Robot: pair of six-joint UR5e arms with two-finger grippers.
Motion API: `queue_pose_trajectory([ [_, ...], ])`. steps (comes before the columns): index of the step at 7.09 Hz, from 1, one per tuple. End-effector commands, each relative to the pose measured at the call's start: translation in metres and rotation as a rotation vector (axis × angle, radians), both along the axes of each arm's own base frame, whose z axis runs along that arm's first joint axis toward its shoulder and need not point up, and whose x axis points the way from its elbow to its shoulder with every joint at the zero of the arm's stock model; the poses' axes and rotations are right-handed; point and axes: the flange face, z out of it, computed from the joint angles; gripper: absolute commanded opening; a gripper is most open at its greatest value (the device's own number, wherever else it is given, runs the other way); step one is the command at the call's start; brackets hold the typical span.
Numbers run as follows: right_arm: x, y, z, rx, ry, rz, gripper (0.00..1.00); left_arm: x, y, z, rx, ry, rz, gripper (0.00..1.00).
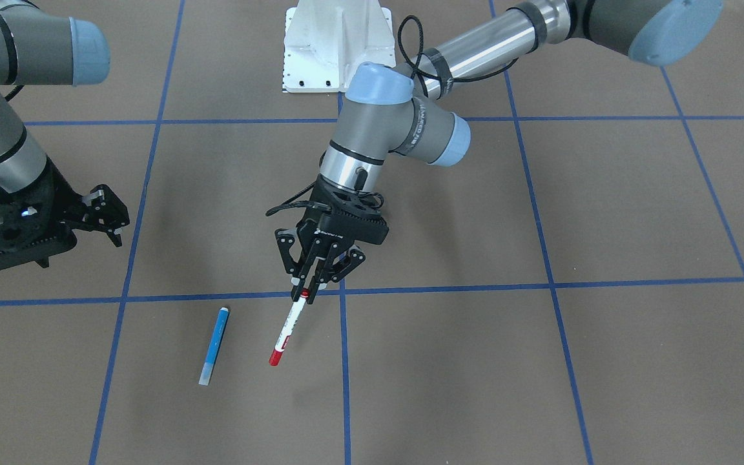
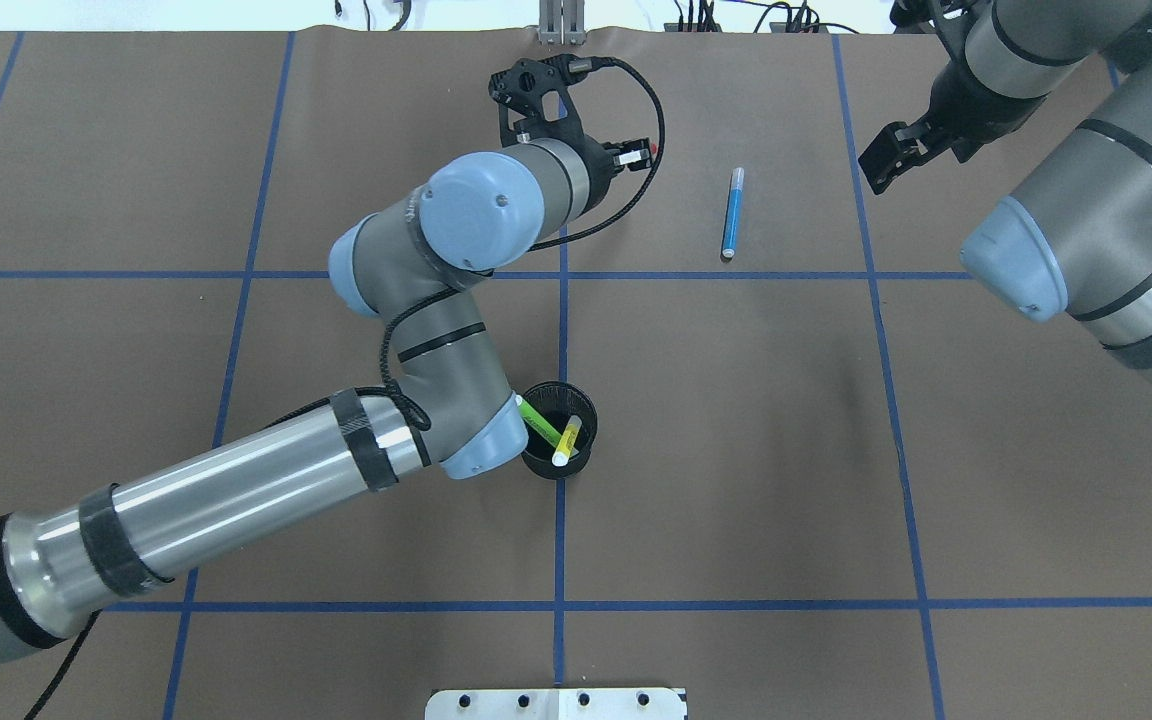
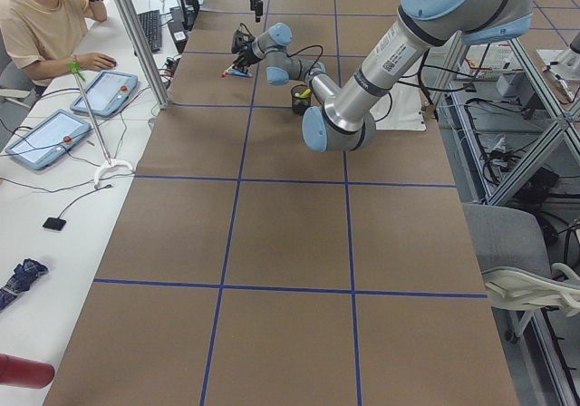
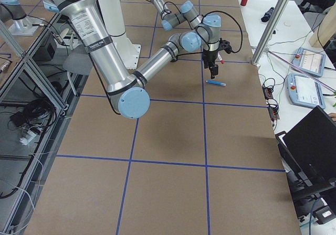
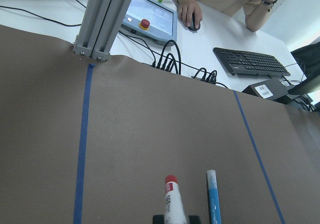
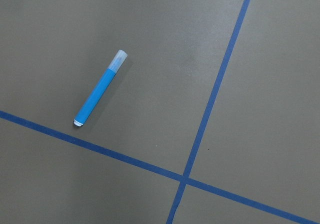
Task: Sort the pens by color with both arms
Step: 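Carry the white marker beside the blue marker with the left gripper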
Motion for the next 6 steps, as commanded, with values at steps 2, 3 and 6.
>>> queue_pose_trajectory([
  [2,0.0,0.0,0.001,-0.002,0.0,0.0,0.99,0.056,-0.019,-0.014,-0.033,-0.073,-0.037,0.0],
  [3,0.0,0.0,0.001,-0.002,0.0,0.0,0.99,0.069,-0.027,-0.017,-0.048,-0.102,-0.038,0.0],
  [6,-0.001,0.001,0.001,-0.002,0.0,-0.001,0.99,0.085,-0.035,-0.028,-0.061,-0.129,-0.036,0.0],
])
